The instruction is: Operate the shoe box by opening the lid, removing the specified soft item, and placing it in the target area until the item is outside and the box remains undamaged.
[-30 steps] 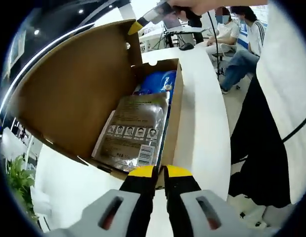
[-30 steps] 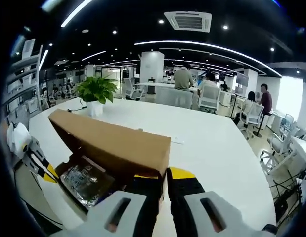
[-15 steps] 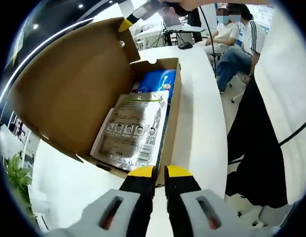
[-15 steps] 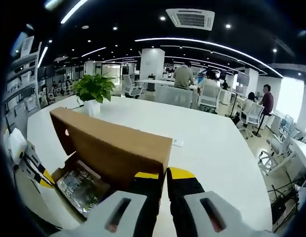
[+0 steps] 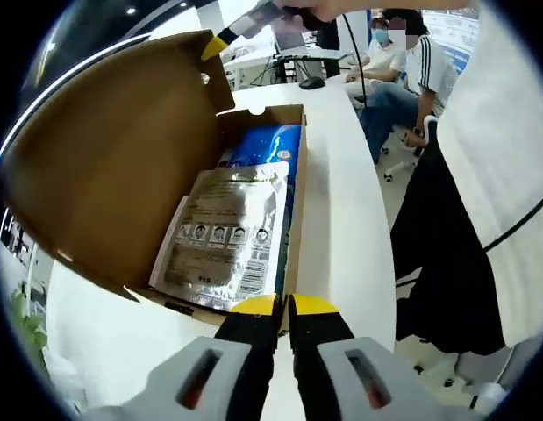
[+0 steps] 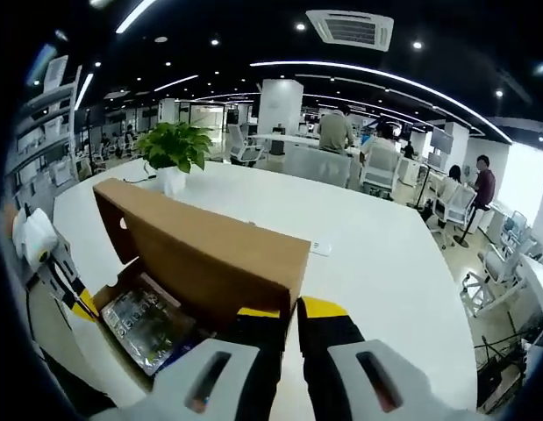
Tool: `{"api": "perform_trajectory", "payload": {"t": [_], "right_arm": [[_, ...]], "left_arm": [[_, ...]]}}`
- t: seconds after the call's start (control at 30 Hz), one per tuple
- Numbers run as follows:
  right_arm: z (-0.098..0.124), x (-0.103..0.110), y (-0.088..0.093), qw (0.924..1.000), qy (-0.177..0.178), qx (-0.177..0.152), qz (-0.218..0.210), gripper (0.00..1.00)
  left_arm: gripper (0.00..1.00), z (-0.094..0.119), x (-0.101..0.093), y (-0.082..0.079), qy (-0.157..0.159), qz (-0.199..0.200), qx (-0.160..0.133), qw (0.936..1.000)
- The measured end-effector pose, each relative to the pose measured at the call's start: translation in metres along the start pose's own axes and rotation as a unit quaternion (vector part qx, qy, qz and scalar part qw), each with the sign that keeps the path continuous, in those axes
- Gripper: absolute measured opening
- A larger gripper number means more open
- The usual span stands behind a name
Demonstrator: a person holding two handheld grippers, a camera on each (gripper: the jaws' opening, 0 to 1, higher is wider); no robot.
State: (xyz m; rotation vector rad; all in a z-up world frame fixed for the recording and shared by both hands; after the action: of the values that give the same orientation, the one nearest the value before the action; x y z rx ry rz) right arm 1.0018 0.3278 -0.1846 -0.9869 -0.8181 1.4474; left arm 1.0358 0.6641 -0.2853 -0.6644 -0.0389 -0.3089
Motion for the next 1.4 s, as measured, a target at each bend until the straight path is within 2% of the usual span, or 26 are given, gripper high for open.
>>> {"api": "perform_trajectory", "payload": {"t": [0.07,0.13,0.2,0.27,0.3,0.37,0.43,0.5,0.53,0.57,0.6,0.63,0.73,0.8,0.9,1.0,1.13,1.23,1.33,1.4], "right_arm": [[-0.002,-0.002,-0.001,0.9999,-0.007,0.003,0.007,0.04],[-0.006,-0.005,-0.003,0.9998,-0.015,0.01,0.008,0.04],[-0.009,-0.006,-0.003,0.9997,-0.016,0.013,0.011,0.04],[-0.012,-0.007,-0.004,0.9996,-0.015,0.016,0.015,0.04],[-0.012,-0.007,-0.004,0.9996,-0.015,0.016,0.016,0.04],[-0.013,-0.008,-0.005,0.9997,-0.013,0.017,0.013,0.04],[-0.013,-0.007,-0.005,0.9997,-0.015,0.015,0.009,0.04],[-0.012,-0.007,-0.005,0.9998,-0.016,0.013,0.0,0.04],[-0.013,-0.008,-0.005,0.9998,-0.017,0.011,-0.005,0.04],[-0.013,-0.009,-0.005,0.9998,-0.016,0.008,-0.006,0.04],[-0.013,-0.009,-0.004,0.9998,-0.017,0.008,-0.007,0.04],[-0.012,-0.009,-0.004,0.9998,-0.017,0.006,-0.009,0.04],[-0.009,-0.006,-0.001,0.9977,0.002,-0.005,-0.068,0.03],[-0.011,-0.006,0.0,0.9999,0.0,-0.005,-0.01,0.03],[-0.014,-0.005,-0.005,0.9999,0.003,0.008,0.007,0.03],[-0.021,-0.009,-0.009,0.9997,0.006,0.016,-0.017,0.02],[-0.032,-0.012,-0.006,0.9985,0.029,0.007,-0.047,0.01],[-0.044,-0.01,-0.009,0.9984,0.054,0.013,0.003,0.01],[-0.056,-0.012,-0.015,0.9981,0.053,0.03,-0.004,0.01],[-0.063,-0.015,-0.017,0.9981,0.046,0.041,-0.004,0.01]], "left_arm": [[0.03,-0.005,0.0,-0.003,0.004,0.012,0.013,0.9998],[0.03,-0.009,0.002,-0.006,0.011,0.069,0.035,0.997],[0.03,-0.015,0.002,-0.008,0.007,0.122,0.049,0.9913],[0.03,-0.018,0.001,-0.009,0.015,0.06,0.055,0.9966],[0.03,-0.019,-0.001,-0.009,0.017,0.046,0.057,0.9972],[0.02,-0.02,0.0,-0.005,0.022,0.034,0.055,0.9977],[0.02,-0.02,0.002,-0.004,0.027,0.048,0.051,0.9972],[0.01,-0.019,0.001,-0.001,0.031,0.021,0.02,0.9991],[0.01,-0.018,-0.001,0.001,0.021,0.027,0.017,0.9993],[0.01,-0.019,-0.004,0.001,0.019,-0.011,0.004,0.9998],[0.01,-0.019,-0.004,0.002,0.013,-0.016,-0.006,0.9998],[0.01,-0.018,-0.006,0.004,0.005,0.005,-0.012,0.9999],[0.01,-0.02,-0.006,0.005,0.014,-0.001,-0.021,0.9997],[0.01,-0.02,-0.004,0.005,0.021,0.004,-0.024,0.9995],[0.01,-0.02,-0.005,0.004,0.023,0.003,-0.023,0.9995],[0.01,-0.021,-0.006,0.003,0.014,0.014,-0.019,0.9996],[0.01,-0.022,-0.008,0.005,0.01,-0.004,-0.026,0.9996],[0.01,-0.023,-0.006,0.005,0.01,-0.003,-0.032,0.9994],[0.02,-0.023,-0.008,0.006,0.005,-0.018,-0.042,0.9989],[0.02,-0.024,-0.007,0.006,0.004,-0.013,-0.039,0.9992]]}}
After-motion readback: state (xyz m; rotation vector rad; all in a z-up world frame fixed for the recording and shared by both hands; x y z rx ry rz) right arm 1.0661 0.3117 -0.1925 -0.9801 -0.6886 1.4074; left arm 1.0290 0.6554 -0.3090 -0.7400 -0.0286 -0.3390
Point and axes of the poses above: the point that each gripper's makers call its tool centre point, and the gripper's own axes: z roughly backward along the fingers, x roughly to its left, y roughly out of its underside, the point moved 9 cm from there along z, roughly backward along the fingers, and after that the axes turned 5 degrees about -x, right-handed, at the moved point
